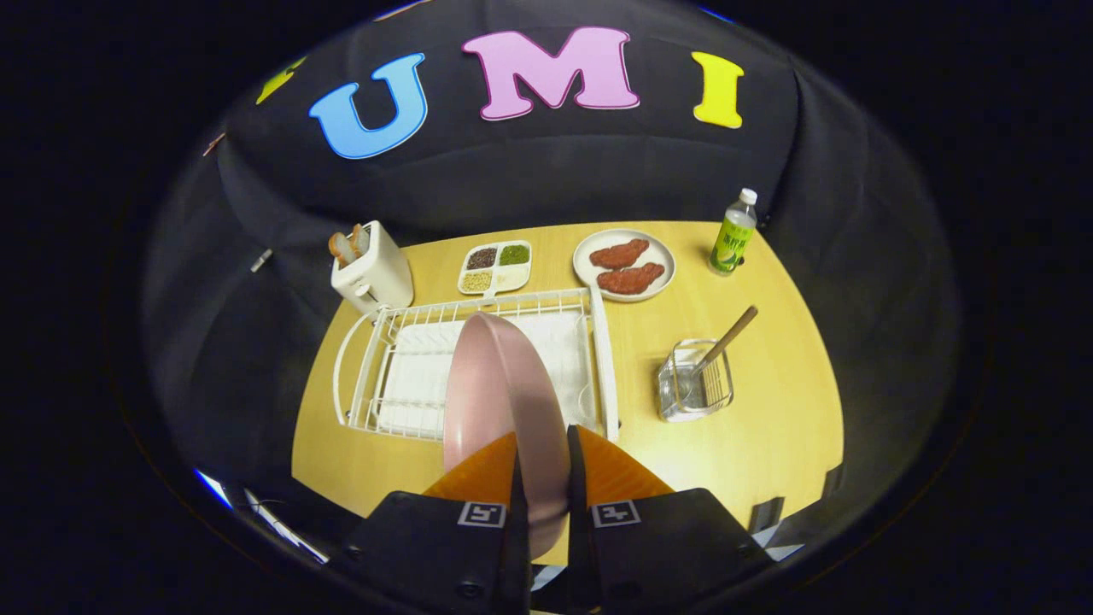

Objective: Take the plate from the dish rack, then take the spoon from the basket and place it into the plate.

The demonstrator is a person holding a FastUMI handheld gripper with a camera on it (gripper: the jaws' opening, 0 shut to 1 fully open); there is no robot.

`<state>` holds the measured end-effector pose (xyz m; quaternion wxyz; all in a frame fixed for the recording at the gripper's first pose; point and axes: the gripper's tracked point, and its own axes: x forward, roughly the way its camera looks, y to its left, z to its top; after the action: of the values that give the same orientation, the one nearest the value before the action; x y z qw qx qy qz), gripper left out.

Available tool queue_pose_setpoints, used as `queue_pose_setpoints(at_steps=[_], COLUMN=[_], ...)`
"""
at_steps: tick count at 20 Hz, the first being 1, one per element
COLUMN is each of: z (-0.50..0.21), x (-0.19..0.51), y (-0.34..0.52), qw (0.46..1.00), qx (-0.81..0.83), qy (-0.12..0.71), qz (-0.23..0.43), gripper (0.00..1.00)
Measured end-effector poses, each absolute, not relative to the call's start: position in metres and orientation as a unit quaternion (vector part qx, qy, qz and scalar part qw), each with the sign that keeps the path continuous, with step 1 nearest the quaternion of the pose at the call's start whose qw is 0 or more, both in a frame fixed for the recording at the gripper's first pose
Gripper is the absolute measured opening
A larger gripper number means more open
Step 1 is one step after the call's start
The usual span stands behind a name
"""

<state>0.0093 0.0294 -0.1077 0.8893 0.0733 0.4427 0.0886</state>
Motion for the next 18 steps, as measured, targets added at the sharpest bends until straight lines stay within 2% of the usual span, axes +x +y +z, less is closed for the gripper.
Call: queue_pose_setpoints(at_steps=[8, 14, 18], z=[-0.213, -0.28, -0.296], x=[-0.061, -0.068, -0.074], y=[0.024, 0.012, 0.005], qw=[0.838, 0.808, 0.788], qx=[0.16, 0.183, 0.198], qy=[0.498, 0.532, 0.553], qz=[0.154, 0.175, 0.187], gripper=[0.21, 0.21, 0.23])
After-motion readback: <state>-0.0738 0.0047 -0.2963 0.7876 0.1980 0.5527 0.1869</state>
